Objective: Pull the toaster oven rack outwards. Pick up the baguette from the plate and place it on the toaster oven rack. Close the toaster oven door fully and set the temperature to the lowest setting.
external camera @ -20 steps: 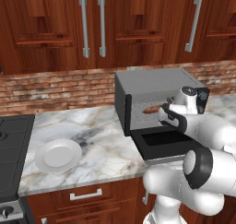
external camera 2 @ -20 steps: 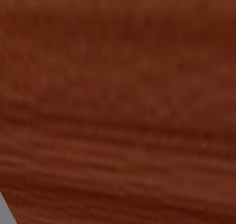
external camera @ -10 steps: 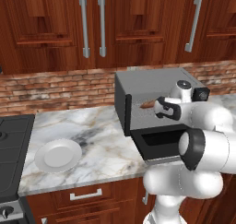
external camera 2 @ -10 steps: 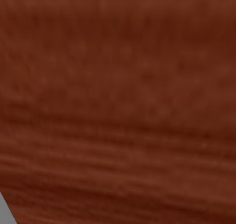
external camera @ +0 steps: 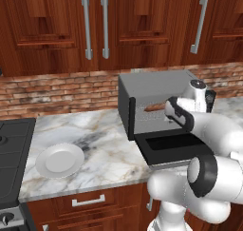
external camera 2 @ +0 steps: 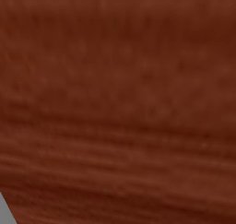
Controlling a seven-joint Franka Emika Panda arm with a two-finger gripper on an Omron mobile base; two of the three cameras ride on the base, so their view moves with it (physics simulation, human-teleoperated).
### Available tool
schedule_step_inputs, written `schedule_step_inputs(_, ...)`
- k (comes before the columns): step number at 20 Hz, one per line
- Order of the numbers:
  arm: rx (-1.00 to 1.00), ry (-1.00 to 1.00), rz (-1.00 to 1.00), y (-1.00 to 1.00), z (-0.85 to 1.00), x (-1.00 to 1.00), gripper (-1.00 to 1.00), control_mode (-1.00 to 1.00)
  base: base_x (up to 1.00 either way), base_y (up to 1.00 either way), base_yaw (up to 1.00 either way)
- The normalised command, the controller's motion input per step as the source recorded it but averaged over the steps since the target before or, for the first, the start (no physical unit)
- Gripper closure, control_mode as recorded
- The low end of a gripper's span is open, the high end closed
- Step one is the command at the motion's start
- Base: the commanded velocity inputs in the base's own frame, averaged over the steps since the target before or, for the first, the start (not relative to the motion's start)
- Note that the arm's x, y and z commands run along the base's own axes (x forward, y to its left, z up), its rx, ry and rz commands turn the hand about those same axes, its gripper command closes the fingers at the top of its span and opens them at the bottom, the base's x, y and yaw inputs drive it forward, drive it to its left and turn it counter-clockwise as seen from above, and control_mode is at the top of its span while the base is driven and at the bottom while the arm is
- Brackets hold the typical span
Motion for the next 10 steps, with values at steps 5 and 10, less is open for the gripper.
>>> schedule_step_inputs(5,0.06,-0.02,0.00,-0.08,0.52,-0.73,-1.00,-1.00,0.00,0.00,0.00)
schedule_step_inputs(10,0.07,0.00,-0.03,-0.23,0.52,-0.77,-1.00,-1.00,0.00,0.00,0.00)
